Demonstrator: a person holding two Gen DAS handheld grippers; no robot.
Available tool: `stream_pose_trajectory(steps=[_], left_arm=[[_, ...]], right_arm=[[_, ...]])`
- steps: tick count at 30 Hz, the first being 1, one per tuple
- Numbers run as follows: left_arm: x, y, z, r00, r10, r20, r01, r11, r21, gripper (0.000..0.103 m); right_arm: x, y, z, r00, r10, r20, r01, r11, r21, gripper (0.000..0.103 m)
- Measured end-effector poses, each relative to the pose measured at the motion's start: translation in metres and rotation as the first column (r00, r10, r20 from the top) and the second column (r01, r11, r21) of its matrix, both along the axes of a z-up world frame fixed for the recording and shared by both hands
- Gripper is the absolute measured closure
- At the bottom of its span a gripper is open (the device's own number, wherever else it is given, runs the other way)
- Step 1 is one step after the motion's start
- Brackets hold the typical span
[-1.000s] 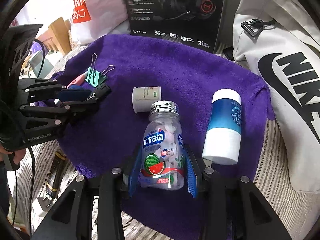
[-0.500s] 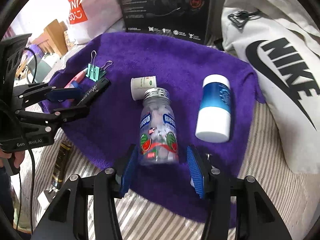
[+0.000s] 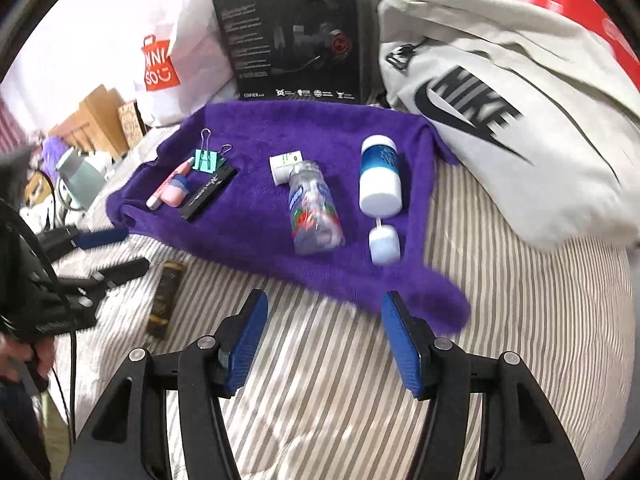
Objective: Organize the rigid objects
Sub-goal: 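Grasp the black-and-gold Grand Reserve box on the bed with the left tool, then lift the Grand Reserve box with the left tool while the right tool grasps the white cube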
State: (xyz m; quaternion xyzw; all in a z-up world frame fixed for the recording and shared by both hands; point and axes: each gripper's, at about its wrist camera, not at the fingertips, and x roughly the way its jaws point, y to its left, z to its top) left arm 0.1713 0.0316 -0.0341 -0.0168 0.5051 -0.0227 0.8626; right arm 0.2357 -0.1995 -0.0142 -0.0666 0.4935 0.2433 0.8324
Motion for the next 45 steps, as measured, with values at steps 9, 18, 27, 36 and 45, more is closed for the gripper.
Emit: stream_pose_trajectory(steps=[9, 18, 27, 36, 45], left_arm=[[-0.005, -0.020, -0.029, 0.999, 0.033, -0.030, -0.032, 0.999, 0.027, 0.045], [-0.020, -0.021, -0.028, 1.000, 0.026, -0.009, -0.026, 0.998, 0.057, 0.074], [-0.019, -0.024, -0.028, 1.000, 0.003, 0.002, -0.003, 0.998, 0.064, 0.080], [-0.022, -0.021, -0.027, 1.000, -0.016, 0.008, 0.015, 0.999, 0.052, 0.080], [-0.048, 0.012, -0.025, 0.999, 0.043, 0.010, -0.043, 0.997, 0.060, 0.080]], right_arm=[[-0.045, -0.014, -0.007, 0.998, -0.053, -0.032, 0.054, 0.998, 0.018, 0.044], [-0.068, -0.024, -0.012, 0.996, -0.070, -0.052, 0.073, 0.997, 0.040, 0.044], [-0.081, -0.023, -0.022, 0.993, -0.080, -0.085, 0.086, 0.994, 0.069, 0.044], [-0.092, -0.007, -0.033, 0.993, -0.048, -0.108, 0.055, 0.997, 0.056, 0.044], [-0.103, 0.034, -0.028, 0.993, 0.047, -0.105, -0.036, 0.994, 0.100, 0.044]])
